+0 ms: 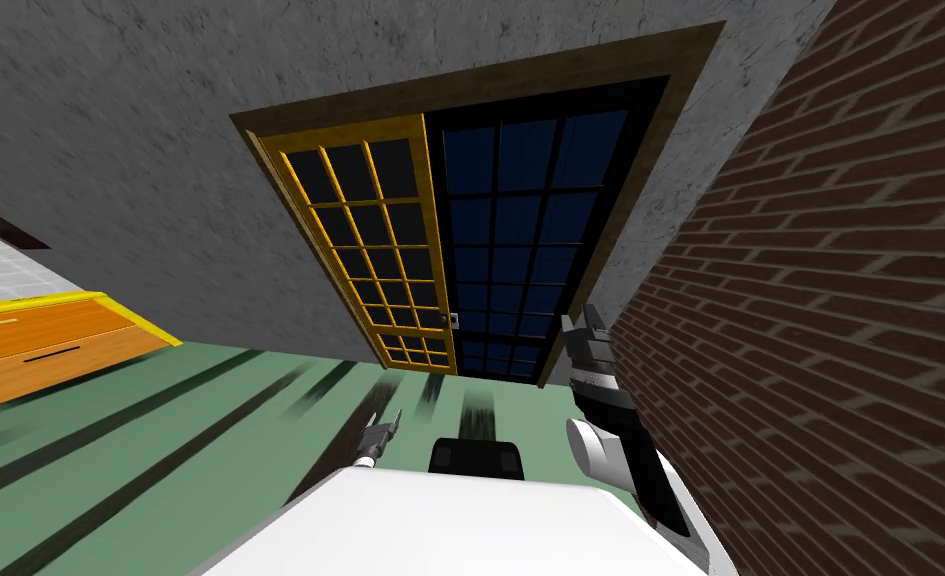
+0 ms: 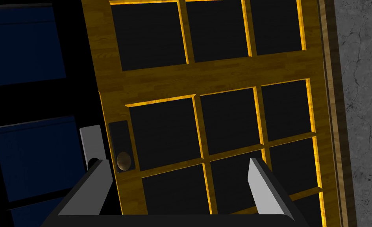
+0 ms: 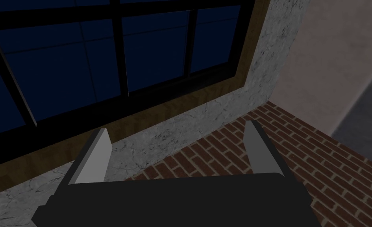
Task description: Pull the door open
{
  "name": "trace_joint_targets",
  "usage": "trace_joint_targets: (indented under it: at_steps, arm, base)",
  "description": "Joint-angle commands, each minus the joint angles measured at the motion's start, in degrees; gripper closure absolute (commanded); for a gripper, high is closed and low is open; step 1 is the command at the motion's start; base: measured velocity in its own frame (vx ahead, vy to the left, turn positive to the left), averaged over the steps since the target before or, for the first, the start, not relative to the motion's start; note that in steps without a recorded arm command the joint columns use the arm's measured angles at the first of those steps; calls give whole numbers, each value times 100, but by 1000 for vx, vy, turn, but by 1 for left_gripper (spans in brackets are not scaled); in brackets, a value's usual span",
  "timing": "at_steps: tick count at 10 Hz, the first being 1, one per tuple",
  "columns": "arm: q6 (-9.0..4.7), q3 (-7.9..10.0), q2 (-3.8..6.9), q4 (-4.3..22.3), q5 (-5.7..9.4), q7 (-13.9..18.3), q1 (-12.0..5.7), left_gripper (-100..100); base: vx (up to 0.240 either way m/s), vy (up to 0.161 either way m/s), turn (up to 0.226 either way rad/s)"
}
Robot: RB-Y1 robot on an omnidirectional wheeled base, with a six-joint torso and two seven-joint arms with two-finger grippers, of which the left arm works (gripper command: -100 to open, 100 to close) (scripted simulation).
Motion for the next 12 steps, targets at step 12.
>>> trace_joint_targets:
  at_steps: [12]
  arm:
    - [-102, 233, -215, 555, 495, -354, -1074, -100]
  base:
    - [73, 50, -87]
